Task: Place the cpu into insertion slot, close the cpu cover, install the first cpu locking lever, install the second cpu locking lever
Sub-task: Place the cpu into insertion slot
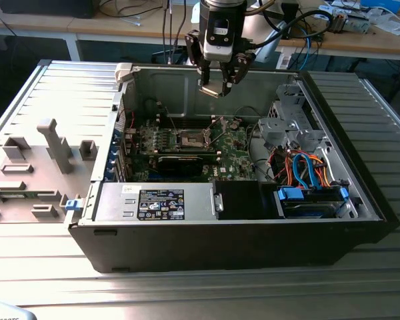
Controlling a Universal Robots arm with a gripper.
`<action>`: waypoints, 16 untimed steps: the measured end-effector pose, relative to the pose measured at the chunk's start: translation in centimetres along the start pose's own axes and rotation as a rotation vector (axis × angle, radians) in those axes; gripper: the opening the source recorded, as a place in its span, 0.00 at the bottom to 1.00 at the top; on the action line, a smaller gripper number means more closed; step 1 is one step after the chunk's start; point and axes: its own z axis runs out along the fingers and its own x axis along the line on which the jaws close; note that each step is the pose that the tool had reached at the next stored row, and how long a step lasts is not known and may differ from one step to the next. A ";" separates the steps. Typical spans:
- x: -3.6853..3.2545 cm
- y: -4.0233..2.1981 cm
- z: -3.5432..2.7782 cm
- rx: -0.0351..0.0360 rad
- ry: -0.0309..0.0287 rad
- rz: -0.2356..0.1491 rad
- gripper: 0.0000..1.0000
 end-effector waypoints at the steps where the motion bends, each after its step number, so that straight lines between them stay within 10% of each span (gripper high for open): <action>1: 0.00 0.00 0.00 0.0002 -0.0001 0.000 0.55; 16: -0.02 0.02 0.04 0.0012 -0.0043 0.032 0.55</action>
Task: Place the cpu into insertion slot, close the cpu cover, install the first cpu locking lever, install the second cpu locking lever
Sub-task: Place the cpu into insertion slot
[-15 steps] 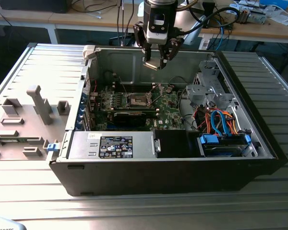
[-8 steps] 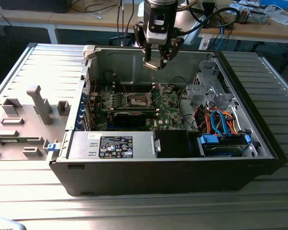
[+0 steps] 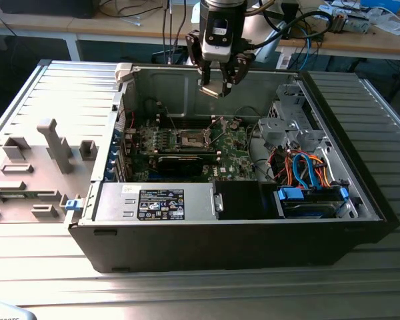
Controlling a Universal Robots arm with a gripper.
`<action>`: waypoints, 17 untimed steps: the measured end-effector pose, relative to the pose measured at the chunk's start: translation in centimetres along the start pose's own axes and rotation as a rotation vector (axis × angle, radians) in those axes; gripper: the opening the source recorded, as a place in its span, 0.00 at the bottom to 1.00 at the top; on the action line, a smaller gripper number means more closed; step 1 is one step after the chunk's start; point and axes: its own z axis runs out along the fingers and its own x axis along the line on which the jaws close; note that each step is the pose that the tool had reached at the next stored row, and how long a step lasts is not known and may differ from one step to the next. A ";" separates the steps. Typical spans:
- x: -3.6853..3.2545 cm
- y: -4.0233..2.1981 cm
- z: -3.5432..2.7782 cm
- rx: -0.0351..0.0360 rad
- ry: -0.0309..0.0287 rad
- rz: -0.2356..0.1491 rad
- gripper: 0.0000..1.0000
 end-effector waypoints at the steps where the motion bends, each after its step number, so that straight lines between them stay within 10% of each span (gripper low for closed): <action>1: 0.00 -0.01 -0.01 0.0018 -0.0019 0.005 0.55; 17: 0.00 -0.01 0.03 0.0035 -0.0057 0.028 0.55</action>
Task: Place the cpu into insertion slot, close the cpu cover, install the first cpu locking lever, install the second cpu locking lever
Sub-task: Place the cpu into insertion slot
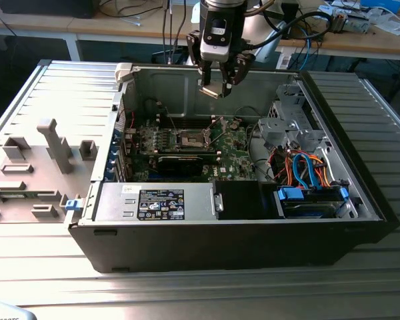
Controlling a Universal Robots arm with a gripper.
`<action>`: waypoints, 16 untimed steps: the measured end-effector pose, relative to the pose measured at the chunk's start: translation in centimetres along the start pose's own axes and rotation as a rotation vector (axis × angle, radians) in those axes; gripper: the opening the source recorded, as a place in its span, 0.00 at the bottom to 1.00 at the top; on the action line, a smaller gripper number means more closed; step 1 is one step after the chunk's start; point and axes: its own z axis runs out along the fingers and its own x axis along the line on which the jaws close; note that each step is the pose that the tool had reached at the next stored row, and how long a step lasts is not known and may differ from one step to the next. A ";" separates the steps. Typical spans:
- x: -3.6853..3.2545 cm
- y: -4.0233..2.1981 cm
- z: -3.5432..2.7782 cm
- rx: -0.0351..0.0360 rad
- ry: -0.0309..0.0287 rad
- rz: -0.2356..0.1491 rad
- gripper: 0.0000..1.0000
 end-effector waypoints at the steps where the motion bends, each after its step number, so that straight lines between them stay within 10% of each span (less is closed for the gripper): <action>1: 0.00 0.00 0.01 0.0000 -0.0001 0.002 0.55; 16: 0.00 0.00 0.03 -0.0002 -0.0010 0.011 0.55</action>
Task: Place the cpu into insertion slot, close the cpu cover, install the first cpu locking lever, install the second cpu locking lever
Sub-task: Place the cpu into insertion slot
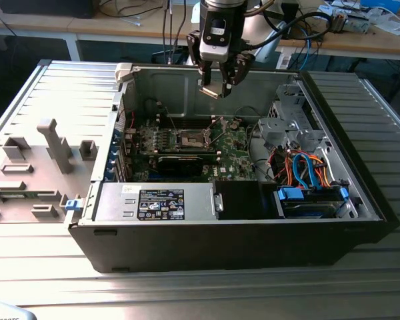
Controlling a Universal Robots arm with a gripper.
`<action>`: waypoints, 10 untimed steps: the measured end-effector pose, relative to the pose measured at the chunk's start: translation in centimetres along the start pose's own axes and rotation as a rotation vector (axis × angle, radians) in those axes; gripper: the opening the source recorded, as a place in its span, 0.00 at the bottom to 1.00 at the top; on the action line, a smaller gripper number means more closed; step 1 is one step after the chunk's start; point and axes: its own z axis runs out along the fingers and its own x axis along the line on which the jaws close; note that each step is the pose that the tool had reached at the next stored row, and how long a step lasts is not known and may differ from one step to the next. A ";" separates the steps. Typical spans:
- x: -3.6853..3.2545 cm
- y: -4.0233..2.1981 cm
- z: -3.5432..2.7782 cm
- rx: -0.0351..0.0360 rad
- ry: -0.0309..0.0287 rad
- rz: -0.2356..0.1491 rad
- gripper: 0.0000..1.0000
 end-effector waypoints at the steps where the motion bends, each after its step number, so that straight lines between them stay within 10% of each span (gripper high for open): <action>1: 0.00 0.00 0.00 0.0000 0.0000 0.001 0.55; 10: 0.00 0.00 0.02 0.0000 -0.0005 0.006 0.55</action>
